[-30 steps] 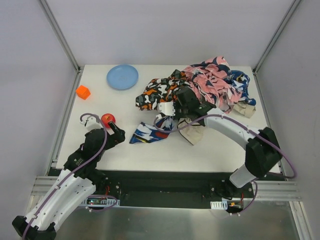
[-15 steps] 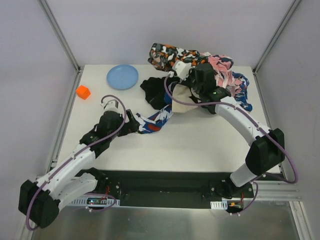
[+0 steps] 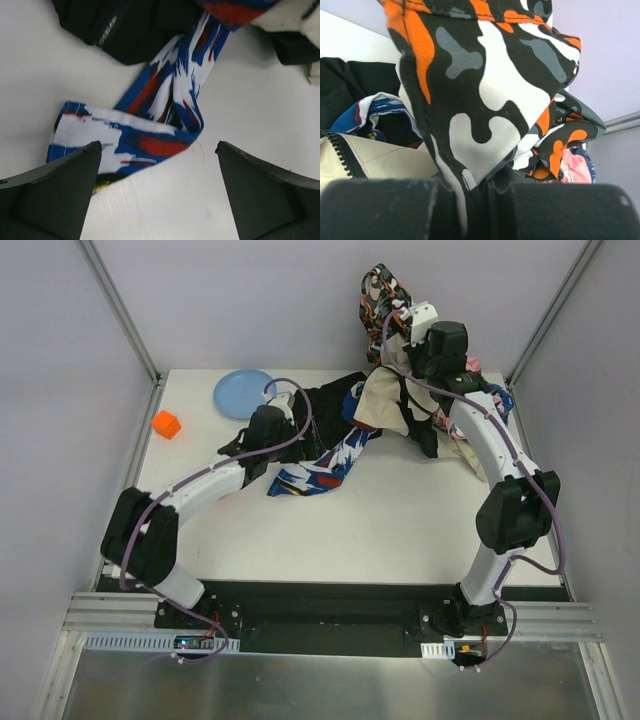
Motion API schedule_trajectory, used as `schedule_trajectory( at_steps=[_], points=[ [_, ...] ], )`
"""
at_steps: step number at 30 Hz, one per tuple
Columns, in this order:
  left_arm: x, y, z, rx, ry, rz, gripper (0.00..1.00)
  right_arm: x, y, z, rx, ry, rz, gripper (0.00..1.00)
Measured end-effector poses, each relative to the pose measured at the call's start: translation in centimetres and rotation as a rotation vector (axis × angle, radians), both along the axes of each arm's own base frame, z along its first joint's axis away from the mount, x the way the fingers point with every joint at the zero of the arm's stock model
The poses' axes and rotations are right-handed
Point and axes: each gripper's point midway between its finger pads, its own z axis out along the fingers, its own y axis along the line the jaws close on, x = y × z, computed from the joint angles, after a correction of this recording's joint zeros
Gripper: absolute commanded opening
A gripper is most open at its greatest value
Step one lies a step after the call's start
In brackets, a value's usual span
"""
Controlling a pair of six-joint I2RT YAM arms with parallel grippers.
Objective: Pick out a specific cloth from the pile
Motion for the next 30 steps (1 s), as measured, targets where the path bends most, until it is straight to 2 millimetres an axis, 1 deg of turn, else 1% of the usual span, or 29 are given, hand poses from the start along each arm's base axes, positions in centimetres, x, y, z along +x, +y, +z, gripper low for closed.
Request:
schedule_trajectory(
  at_steps=[1, 2, 5, 7, 9, 12, 14, 16, 20, 21, 22, 24, 25, 26, 30],
  points=[
    [0.9, -0.2, -0.1, 0.011, 0.004, 0.01, 0.99, 0.1, -0.3, -0.4, 0.032, 0.015, -0.007, 0.01],
    [2.3, -0.6, -0.1, 0.019, 0.004, 0.024, 0.99, 0.2, -0.8, -0.6, 0.059, 0.027, -0.016, 0.01],
    [7.0, -1.7, 0.1, 0.025, 0.0, 0.07, 0.99, 0.5, -1.9, -1.1, 0.118, 0.046, -0.034, 0.01],
    [10.4, -1.9, 0.0, 0.019, -0.008, 0.11, 0.99, 0.6, -2.4, -1.5, 0.143, 0.058, -0.039, 0.01],
    [13.2, -1.4, -0.8, 0.027, -0.002, 0.155, 0.99, 0.6, -2.5, -1.8, 0.162, 0.068, -0.03, 0.01],
    [16.7, -0.8, -2.9, 0.046, 0.024, 0.195, 0.99, 0.5, -2.4, -2.4, 0.176, 0.085, -0.015, 0.01],
    [18.5, -0.7, -4.7, 0.054, 0.049, 0.2, 0.99, 0.4, -2.4, -2.8, 0.183, 0.095, -0.003, 0.01],
    [19.6, -1.5, -6.3, 0.049, 0.071, 0.172, 0.99, 0.4, -2.3, -3.2, 0.188, 0.106, 0.005, 0.01],
    [20.6, -3.9, -9.2, 0.035, 0.107, 0.095, 0.99, 0.6, -2.0, -4.1, 0.193, 0.123, 0.02, 0.01],
    [20.7, -4.6, -9.8, 0.033, 0.112, 0.075, 0.96, 0.7, -1.9, -4.5, 0.194, 0.13, 0.026, 0.01],
    [20.9, -5.0, -9.7, 0.028, 0.105, 0.061, 0.81, 0.7, -1.8, -4.8, 0.195, 0.136, 0.029, 0.01],
    [21.2, -6.1, -9.2, 0.008, 0.093, 0.029, 0.43, 0.9, -1.7, -5.4, 0.194, 0.149, 0.034, 0.01],
    [21.1, -6.6, -9.1, 0.0, 0.093, 0.01, 0.1, 1.0, -1.7, -5.7, 0.191, 0.155, 0.034, 0.01],
    [21.1, -7.0, -8.9, -0.006, 0.092, -0.007, 0.0, 1.0, -1.7, -6.0, 0.186, 0.16, 0.034, 0.01],
    [20.5, -7.8, -8.6, -0.005, 0.084, -0.065, 0.0, 1.5, -2.1, -7.5, 0.149, 0.186, 0.024, 0.01]
  ],
)
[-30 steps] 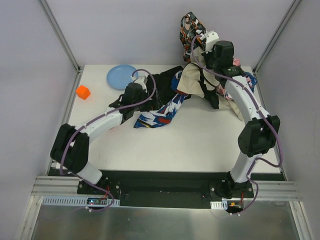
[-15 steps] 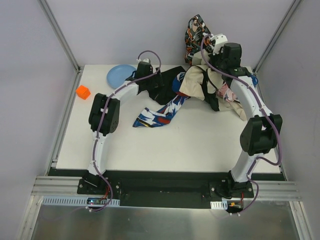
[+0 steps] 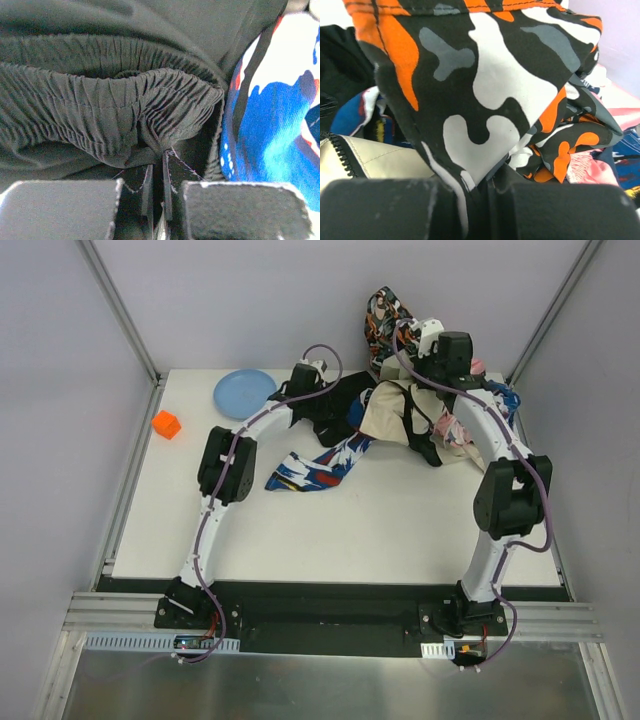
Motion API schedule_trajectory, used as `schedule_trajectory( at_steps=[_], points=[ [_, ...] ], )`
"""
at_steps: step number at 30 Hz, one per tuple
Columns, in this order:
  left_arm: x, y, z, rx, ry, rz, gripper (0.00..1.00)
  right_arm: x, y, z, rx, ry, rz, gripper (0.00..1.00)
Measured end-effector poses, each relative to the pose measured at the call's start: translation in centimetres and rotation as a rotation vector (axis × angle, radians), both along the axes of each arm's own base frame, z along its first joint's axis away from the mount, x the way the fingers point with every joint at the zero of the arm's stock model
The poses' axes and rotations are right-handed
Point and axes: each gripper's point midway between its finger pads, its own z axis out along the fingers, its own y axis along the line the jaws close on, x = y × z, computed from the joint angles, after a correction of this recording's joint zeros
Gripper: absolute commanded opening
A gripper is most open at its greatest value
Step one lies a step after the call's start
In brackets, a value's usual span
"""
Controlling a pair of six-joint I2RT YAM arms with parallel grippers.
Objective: Pick out a specific cloth from the pile
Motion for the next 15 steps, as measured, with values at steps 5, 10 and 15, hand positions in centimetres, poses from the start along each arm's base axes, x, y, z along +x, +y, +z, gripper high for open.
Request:
schedule_trajectory(
  at_steps=[5, 10, 15],
  points=[
    [-2.8, 2.0, 2.8, 0.069, -0.022, -0.033, 0.0, 2.2, -1.9, -1.4, -0.104, 0.019, -0.074, 0.01],
    [-7.4, 4.9, 16.5, 0.078, -0.24, -0.039, 0.0, 5.0, -4.2, -3.1, -0.192, 0.053, -0.167, 0.01],
    [-15.2, 9.0, 33.9, -0.016, -0.612, -0.017, 0.0, 7.1, -7.3, -4.1, -0.229, 0.072, -0.254, 0.01]
  ],
)
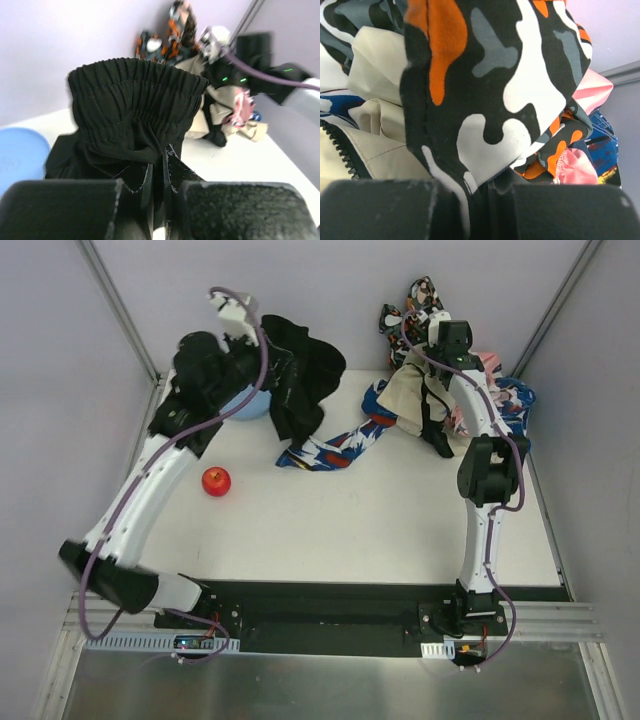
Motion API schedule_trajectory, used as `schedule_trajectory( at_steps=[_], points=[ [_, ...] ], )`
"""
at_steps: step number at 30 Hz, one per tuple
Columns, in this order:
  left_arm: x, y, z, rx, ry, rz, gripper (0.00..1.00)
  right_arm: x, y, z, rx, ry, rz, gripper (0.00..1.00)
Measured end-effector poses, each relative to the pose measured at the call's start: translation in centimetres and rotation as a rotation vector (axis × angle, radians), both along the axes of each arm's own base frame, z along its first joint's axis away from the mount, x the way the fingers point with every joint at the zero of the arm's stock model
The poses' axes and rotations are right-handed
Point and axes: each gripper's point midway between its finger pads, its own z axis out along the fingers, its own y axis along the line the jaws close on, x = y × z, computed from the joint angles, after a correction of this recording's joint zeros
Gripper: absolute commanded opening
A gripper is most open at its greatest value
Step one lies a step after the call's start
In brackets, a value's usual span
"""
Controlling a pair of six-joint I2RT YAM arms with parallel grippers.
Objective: Pick out a specific cloth from the pile
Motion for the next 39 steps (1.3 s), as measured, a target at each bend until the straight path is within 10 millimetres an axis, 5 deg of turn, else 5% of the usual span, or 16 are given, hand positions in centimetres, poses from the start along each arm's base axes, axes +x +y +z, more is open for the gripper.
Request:
schedule_trajectory(
  at_steps=[2, 5, 8, 15, 19, 23, 26, 29, 34, 39],
  points=[
    [-3.3, 1.4, 4.1, -0.04, -0.104, -0.011, 0.0, 0.4, -1.3, -0.1, -0.005, 0.001, -0.028, 0.01],
    [-7.6, 2.2, 5.9, -0.068, -0.164, -0.074, 0.0, 0.4, -2.3, -0.3, -0.001, 0.006, -0.04, 0.01],
    [-10.1, 1.3, 4.7, -0.067, -0.146, -0.158, 0.0, 0.1, -2.1, -0.8, 0.024, 0.013, -0.013, 0.08],
    [-13.4, -1.5, -2.7, -0.021, 0.049, -0.312, 0.0, -1.7, 0.2, -0.8, 0.08, 0.044, 0.066, 0.24],
    [-15.9, -2.3, -2.3, -0.039, 0.045, -0.365, 0.0, -2.9, 1.7, -0.3, 0.103, 0.064, 0.094, 0.58],
    [-16.2, -2.2, -1.2, -0.068, 0.026, -0.35, 0.0, -4.4, 3.3, 0.3, 0.126, 0.091, 0.133, 0.93],
    [-15.4, -2.4, -2.0, -0.081, 0.05, -0.323, 0.0, -5.8, 4.7, 1.3, 0.158, 0.104, 0.171, 0.96],
    [-14.5, -2.5, -5.2, -0.073, 0.128, -0.284, 0.0, -7.7, 6.4, 3.1, 0.204, 0.102, 0.231, 0.96],
    [-13.6, -1.4, -13.2, -0.011, 0.296, -0.17, 0.0, -12.3, 8.6, 7.3, 0.322, 0.062, 0.313, 0.96],
    [-14.1, 0.4, -21.1, 0.054, 0.46, -0.053, 0.0, -19.2, 10.8, 11.7, 0.516, -0.029, 0.392, 0.96]
  ],
)
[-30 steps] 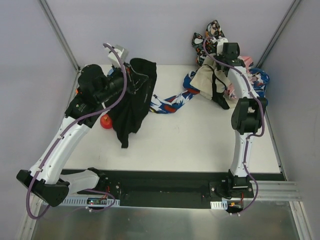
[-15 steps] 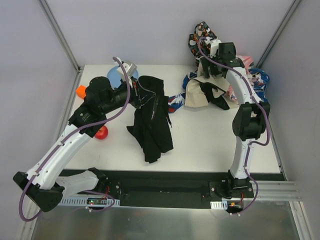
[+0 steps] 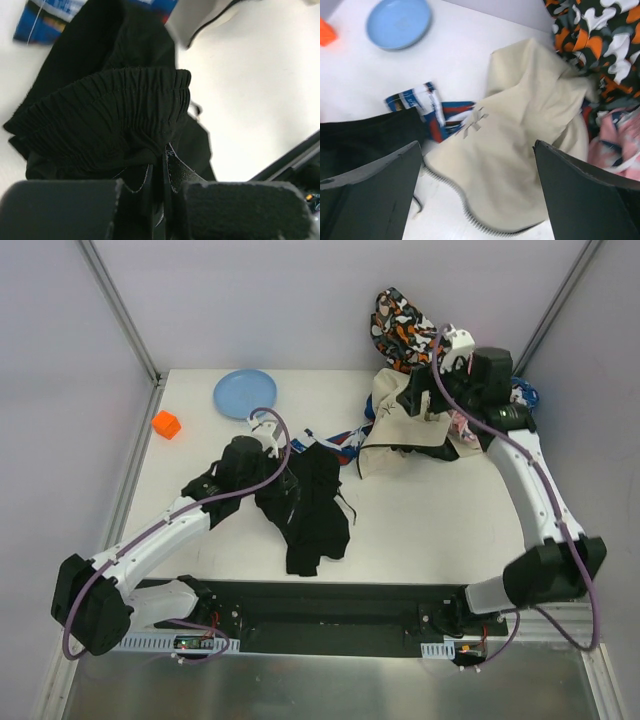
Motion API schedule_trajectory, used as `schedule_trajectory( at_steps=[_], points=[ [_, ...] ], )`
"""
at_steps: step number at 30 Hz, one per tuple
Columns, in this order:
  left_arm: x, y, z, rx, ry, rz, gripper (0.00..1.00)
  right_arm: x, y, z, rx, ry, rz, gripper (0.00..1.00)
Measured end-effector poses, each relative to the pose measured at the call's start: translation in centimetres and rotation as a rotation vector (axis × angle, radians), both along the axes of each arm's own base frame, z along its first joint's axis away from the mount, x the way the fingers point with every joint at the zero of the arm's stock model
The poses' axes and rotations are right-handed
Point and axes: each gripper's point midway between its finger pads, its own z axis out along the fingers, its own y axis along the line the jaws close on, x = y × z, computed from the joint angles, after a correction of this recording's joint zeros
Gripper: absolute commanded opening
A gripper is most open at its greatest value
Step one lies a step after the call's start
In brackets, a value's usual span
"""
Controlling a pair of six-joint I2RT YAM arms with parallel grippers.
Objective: Pick out a specific cloth from the pile
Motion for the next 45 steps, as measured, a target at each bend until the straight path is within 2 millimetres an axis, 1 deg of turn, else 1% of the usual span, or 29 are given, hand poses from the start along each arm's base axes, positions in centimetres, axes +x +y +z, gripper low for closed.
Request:
schedule_trajectory(
  at_steps=[2, 4, 6, 7, 8, 10, 12, 14, 15, 17, 18, 19, 21, 22, 24, 26, 28, 30, 31, 34, 38, 42, 45],
  points=[
    [-0.2, 0.7, -2.6, 0.033, 0.053, 0.039, 0.01, -2.4, 0.3, 0.7, 0.071, -0.03, 0.0, 0.96],
    [-0.5, 1.4, -5.2, 0.068, 0.109, 0.079, 0.02, -4.9, 0.3, 0.7, 0.132, -0.047, -0.013, 0.96],
    [-0.9, 2.0, -7.4, 0.097, 0.16, 0.105, 0.04, -6.8, -0.1, -0.3, 0.17, -0.044, -0.043, 0.96],
    [-1.1, 2.3, -8.5, 0.11, 0.185, 0.124, 0.08, -7.7, -0.4, -1.1, 0.187, -0.042, -0.067, 0.96],
    [-1.4, 2.7, -9.5, 0.124, 0.209, 0.138, 0.14, -8.6, -0.9, -2.3, 0.201, -0.033, -0.102, 0.96],
    [-2.1, 3.4, -11.4, 0.152, 0.253, 0.167, 0.46, -10.6, -1.9, -5.4, 0.222, 0.004, -0.171, 0.96],
    [-2.6, 4.0, -12.9, 0.175, 0.29, 0.19, 0.68, -12.5, -2.9, -8.7, 0.234, 0.048, -0.24, 0.96],
    [-2.9, 4.3, -13.6, 0.185, 0.315, 0.207, 0.86, -14.4, -3.9, -11.8, 0.249, 0.091, -0.314, 0.96],
    [-2.9, 4.2, -13.7, 0.185, 0.317, 0.208, 0.99, -15.1, -4.4, -13.0, 0.259, 0.107, -0.351, 0.96],
    [-2.8, 4.2, -13.5, 0.181, 0.311, 0.206, 0.99, -16.3, -5.5, -14.4, 0.274, 0.118, -0.425, 0.96],
    [-2.8, 4.1, -13.2, 0.176, 0.304, 0.205, 0.99, -16.7, -6.1, -14.7, 0.28, 0.114, -0.462, 0.96],
    [-2.7, 4.1, -12.7, 0.169, 0.294, 0.204, 0.99, -17.1, -6.6, -14.7, 0.285, 0.104, -0.494, 0.96],
    [-2.6, 4.2, -11.1, 0.148, 0.254, 0.202, 0.99, -17.6, -7.6, -14.2, 0.292, 0.076, -0.543, 0.96],
    [-2.5, 4.3, -9.9, 0.137, 0.229, 0.206, 0.99, -17.8, -8.0, -13.9, 0.291, 0.064, -0.563, 0.96],
    [-2.2, 5.0, -6.5, 0.105, 0.145, 0.236, 0.99, -18.2, -8.9, -13.8, 0.279, 0.057, -0.61, 0.96],
    [-1.9, 6.1, -2.7, 0.072, 0.051, 0.282, 0.99, -18.6, -9.7, -14.1, 0.257, 0.064, -0.655, 0.96],
    [-2.0, 7.6, 0.2, 0.055, -0.023, 0.341, 0.99, -19.2, -10.8, -14.9, 0.221, 0.079, -0.709, 0.96],
    [-2.4, 9.5, 2.3, 0.051, -0.077, 0.413, 0.99, -19.8, -11.8, -15.3, 0.192, 0.084, -0.756, 0.96],
    [-2.7, 10.4, 2.8, 0.054, -0.094, 0.446, 0.99, -20.0, -12.3, -15.5, 0.183, 0.081, -0.779, 0.96],
    [-4.0, 12.5, 3.2, 0.051, -0.117, 0.51, 0.99, -20.5, -13.2, -15.6, 0.182, 0.058, -0.829, 0.96],
    [-5.4, 14.2, 2.3, 0.051, -0.122, 0.548, 0.99, -20.9, -14.1, -15.4, 0.203, 0.025, -0.887, 0.96],
    [-6.4, 14.8, 1.1, 0.052, -0.109, 0.559, 0.99, -21.0, -14.8, -14.8, 0.232, -0.005, -0.937, 0.96],
    [-6.6, 15.0, 0.9, 0.047, -0.103, 0.563, 0.99, -21.0, -15.0, -14.7, 0.243, -0.011, -0.955, 0.96]
  ],
)
